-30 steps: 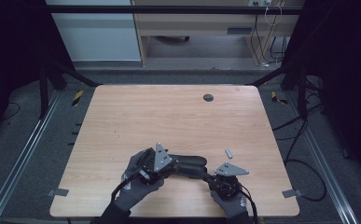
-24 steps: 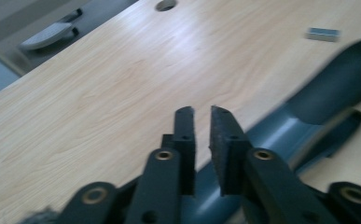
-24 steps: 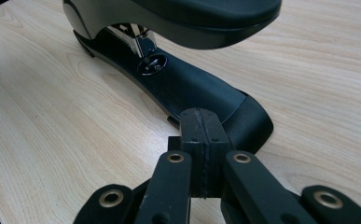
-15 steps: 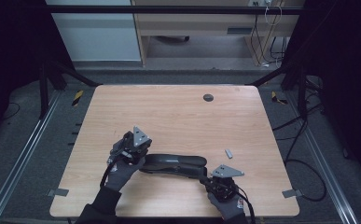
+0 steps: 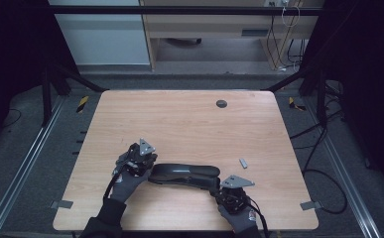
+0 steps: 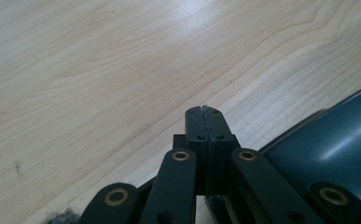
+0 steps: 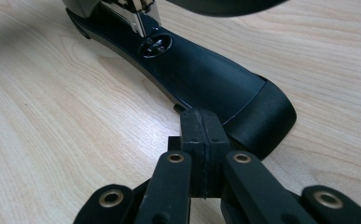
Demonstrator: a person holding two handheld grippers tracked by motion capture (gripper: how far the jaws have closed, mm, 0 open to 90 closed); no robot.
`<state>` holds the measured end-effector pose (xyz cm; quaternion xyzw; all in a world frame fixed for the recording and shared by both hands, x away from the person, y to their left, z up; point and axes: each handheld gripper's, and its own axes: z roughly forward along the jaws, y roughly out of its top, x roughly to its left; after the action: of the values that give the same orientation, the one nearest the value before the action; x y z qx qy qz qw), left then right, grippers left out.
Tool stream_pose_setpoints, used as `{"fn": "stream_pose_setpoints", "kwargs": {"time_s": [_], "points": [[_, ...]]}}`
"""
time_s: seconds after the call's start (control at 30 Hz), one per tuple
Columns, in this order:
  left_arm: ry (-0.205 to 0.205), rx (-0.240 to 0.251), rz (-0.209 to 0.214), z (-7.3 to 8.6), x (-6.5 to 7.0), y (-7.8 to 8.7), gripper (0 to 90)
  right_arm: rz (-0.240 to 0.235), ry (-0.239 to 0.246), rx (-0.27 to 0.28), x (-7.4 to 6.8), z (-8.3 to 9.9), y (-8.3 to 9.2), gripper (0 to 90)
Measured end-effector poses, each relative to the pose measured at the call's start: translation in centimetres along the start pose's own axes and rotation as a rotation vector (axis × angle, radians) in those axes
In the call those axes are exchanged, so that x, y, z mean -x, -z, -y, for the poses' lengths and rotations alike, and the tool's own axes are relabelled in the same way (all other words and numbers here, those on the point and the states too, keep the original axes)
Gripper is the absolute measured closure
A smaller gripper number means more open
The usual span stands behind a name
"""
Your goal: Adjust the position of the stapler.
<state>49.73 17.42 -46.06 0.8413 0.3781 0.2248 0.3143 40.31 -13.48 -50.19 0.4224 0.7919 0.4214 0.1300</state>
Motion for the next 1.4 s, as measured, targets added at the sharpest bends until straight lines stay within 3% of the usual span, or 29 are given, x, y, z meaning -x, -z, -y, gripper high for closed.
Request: {"fn": "stream_pose_setpoints", "kwargs": {"time_s": [0.17, 0.9, 1.23, 1.4], "points": [[-0.004, 0.008, 0.019, 0.4, 0.4, 0.0, 89.8, 0.016, -0.014, -0.017, 0.3, 0.0, -0.5, 90.0], [-0.026, 0.028, -0.007, 0.6, 1.3, 1.0, 89.8, 0.024, -0.019, -0.006, 0.8, -0.1, -0.8, 90.0], [-0.017, 0.042, -0.017, 0.6, 1.5, 1.1, 89.8, 0.022, -0.021, -0.005, 1.0, -0.1, -0.9, 90.0], [0.005, 0.084, -0.052, 0.7, 1.2, 2.3, 88.5, 0.006, -0.015, 0.057, 1.2, -0.5, 0.4, 90.0]]}}
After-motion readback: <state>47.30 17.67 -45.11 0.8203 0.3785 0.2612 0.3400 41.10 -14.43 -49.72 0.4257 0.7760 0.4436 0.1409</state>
